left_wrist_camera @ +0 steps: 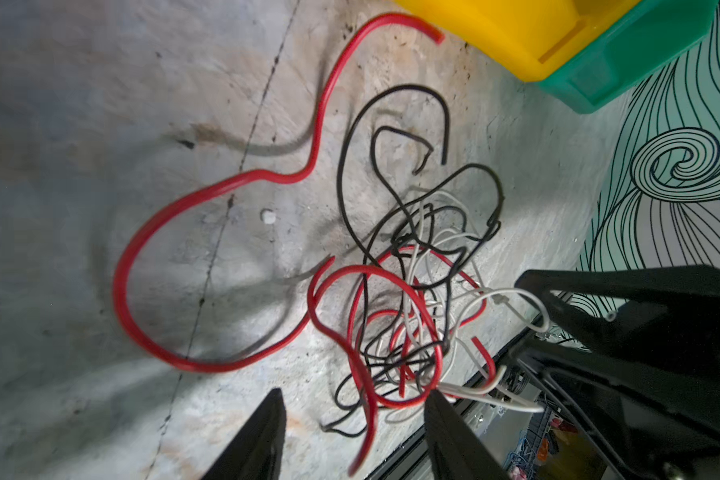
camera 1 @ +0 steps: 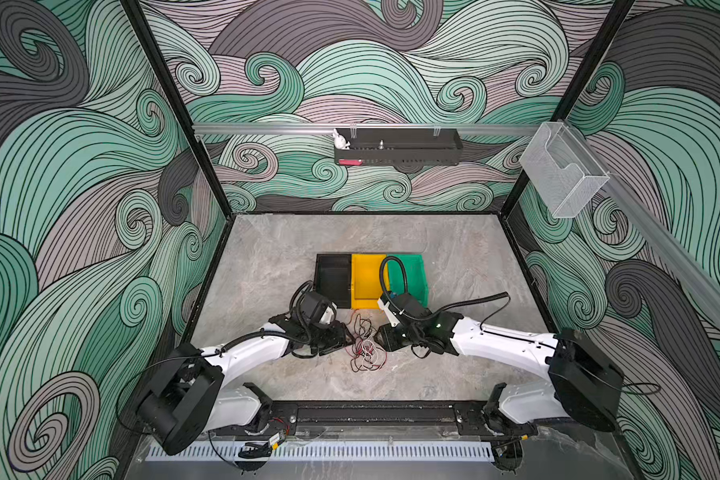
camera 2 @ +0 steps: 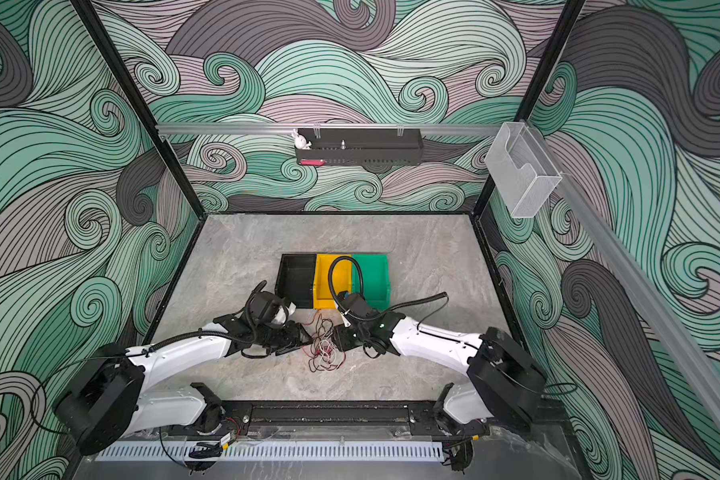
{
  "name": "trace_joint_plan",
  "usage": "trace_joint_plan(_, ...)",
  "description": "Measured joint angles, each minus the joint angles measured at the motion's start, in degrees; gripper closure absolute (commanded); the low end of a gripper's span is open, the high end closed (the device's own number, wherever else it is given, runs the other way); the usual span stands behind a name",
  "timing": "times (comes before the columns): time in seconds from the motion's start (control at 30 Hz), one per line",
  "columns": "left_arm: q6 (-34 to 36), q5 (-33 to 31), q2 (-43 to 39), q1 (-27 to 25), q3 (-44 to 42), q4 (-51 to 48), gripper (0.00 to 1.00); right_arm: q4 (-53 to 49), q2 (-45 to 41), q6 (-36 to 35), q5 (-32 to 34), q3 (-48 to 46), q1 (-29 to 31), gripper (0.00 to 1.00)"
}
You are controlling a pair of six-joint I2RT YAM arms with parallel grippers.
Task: Untangle the cables
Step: 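Reach the right gripper into the wire tangle and pinch a white wire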
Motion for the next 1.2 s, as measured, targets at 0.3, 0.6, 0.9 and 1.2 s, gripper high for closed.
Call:
trace_joint_plan(0.3, -0.7, 0.24, 4.87, -0.94, 1.64, 2.6, 0.43, 1.29, 1.9, 0.2, 0.02, 0.68, 1.2, 0.91)
trace_joint_plan(0.6, -1.18, 0.87, 11.23, -1.57, 3.98, 5.66, 0.59, 2.14, 1.79, 0.13, -0.57, 0.74, 1.75, 0.93)
trace_joint_plan(0.9, -1.22, 1.18, 14.27, -1.57, 4.42, 7.02, 0.76, -1.16, -3.63, -1.01, 1.75, 1.49, 1.75, 0.94)
trace_joint_plan(1.2, -1.09, 0.24, 14.62, -1.57, 4.42, 6.62, 0.98, -8.02, -12.94, -3.76, 9.09, 3.48, 0.96, 0.94)
